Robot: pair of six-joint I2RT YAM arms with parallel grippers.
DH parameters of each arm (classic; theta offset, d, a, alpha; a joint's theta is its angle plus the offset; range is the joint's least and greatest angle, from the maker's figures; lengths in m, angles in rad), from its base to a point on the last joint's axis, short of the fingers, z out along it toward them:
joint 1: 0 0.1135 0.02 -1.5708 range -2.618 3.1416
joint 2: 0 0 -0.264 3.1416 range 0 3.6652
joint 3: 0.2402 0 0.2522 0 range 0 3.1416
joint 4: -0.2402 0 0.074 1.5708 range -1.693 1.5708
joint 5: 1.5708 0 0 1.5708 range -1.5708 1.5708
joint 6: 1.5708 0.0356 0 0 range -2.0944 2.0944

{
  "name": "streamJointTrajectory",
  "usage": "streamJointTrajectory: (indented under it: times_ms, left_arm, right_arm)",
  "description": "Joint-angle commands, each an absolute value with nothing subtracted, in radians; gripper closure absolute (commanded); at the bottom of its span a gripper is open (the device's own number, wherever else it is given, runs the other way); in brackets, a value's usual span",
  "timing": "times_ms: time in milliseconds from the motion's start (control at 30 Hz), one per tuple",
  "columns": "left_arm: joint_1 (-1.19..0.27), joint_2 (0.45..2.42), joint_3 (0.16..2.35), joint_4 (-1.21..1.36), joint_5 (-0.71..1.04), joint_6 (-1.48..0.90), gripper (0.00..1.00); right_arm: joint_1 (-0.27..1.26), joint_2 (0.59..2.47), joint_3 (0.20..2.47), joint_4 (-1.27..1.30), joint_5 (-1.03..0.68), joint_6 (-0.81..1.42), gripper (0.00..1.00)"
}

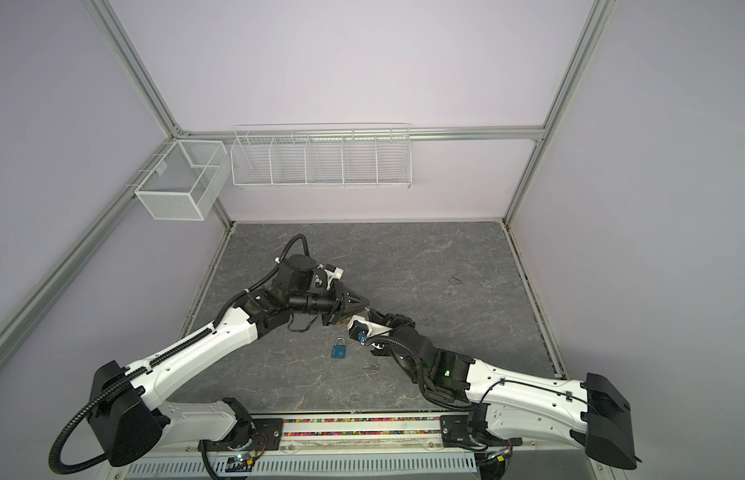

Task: Unlock with the key
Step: 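Open the left gripper and move it over the brass padlock while the right draws back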

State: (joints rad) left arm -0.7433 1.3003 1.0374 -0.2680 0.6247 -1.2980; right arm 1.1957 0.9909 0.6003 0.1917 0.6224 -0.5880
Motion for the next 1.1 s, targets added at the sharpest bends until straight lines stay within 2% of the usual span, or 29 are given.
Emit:
streamJointTrajectory:
  times_ms: [0, 33, 100, 200, 267, 333, 500, 600, 667, 767, 867, 1067]
  left_arm:
    - [-0.721, 1.255, 1.034, -0.207, 0.623, -1.293, 0.17]
    - [-0.709, 1.244, 1.038, -0.220, 0.615, -1.272, 0.01]
    - [-0.676, 1.223, 1.052, -0.267, 0.595, -1.201, 0.00]
    - [-0.626, 1.196, 1.101, -0.443, 0.475, -1.000, 0.00]
    - [-0.623, 1.185, 1.127, -0.573, 0.276, -0.858, 0.00]
    - [-0.622, 1.183, 1.096, -0.593, 0.119, -0.795, 0.00]
    - [-0.627, 1.327, 1.075, -0.635, -0.030, -0.677, 0.00]
    - [-0.642, 1.461, 1.100, -0.654, -0.044, -0.649, 0.01]
    - [-0.649, 1.563, 1.139, -0.696, -0.057, -0.665, 0.02]
    - [-0.660, 1.667, 1.160, -0.675, -0.025, -0.699, 0.08]
    - [-0.691, 1.699, 1.165, -0.628, -0.039, -0.739, 0.10]
    - [-0.699, 1.783, 1.220, -0.649, -0.066, -0.770, 0.10]
  right_arm:
    - [1.202, 0.957, 0.596, 0.182, 0.606, -0.579, 0.93]
    - [1.201, 0.949, 0.592, 0.175, 0.607, -0.562, 0.93]
    - [1.188, 0.923, 0.585, 0.157, 0.599, -0.499, 0.93]
    - [1.124, 0.844, 0.584, 0.072, 0.483, -0.310, 0.93]
    - [1.043, 0.783, 0.577, 0.023, 0.332, -0.124, 0.93]
    - [0.957, 0.745, 0.575, -0.021, 0.180, 0.044, 0.93]
    - [0.805, 0.728, 0.530, -0.013, -0.143, 0.380, 0.94]
    - [0.750, 0.752, 0.434, 0.154, -0.305, 0.580, 0.94]
    - [0.719, 0.804, 0.336, 0.353, -0.399, 0.730, 0.94]
    - [0.690, 0.906, 0.245, 0.565, -0.494, 0.860, 0.94]
    - [0.689, 0.966, 0.211, 0.667, -0.528, 0.900, 0.94]
    - [0.684, 0.942, 0.211, 0.630, -0.525, 0.878, 0.94]
